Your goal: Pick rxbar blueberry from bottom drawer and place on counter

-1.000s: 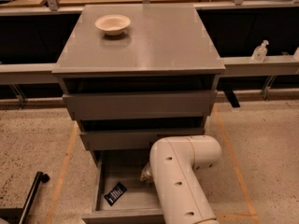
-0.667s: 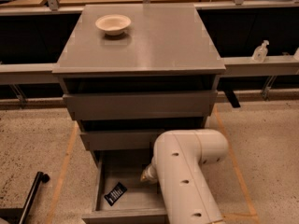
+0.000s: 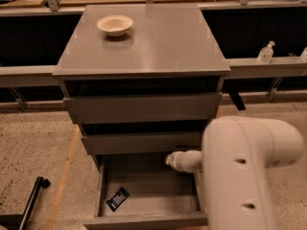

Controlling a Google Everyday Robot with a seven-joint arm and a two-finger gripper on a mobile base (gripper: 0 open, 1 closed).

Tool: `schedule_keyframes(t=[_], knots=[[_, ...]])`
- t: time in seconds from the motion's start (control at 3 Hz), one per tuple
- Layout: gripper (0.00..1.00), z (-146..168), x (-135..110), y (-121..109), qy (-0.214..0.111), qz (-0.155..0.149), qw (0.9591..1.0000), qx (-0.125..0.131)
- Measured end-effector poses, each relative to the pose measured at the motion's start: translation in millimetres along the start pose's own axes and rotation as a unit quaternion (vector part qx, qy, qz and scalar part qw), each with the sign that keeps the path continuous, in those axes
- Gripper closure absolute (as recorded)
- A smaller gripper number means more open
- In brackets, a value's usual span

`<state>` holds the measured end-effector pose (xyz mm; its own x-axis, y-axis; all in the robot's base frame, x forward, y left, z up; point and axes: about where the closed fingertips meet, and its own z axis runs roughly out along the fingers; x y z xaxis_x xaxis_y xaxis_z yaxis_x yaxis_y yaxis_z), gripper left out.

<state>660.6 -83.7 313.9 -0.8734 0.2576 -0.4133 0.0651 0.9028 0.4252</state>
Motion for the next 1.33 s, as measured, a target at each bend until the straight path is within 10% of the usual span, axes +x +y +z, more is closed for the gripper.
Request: schedule_keyframes(t=[0.33,0.67,1.33], knots=[[1.0,-49.3,-27.0,-5.5,-0.054,0.0,0.9986,-0.003],[1.0,-36.1,-24.5,8.9,-0.033,-0.004,0.9992,-0.023],[1.0,-104.8,-25.4,-14.5,-0.043,0.027,0.9973,-0.053]])
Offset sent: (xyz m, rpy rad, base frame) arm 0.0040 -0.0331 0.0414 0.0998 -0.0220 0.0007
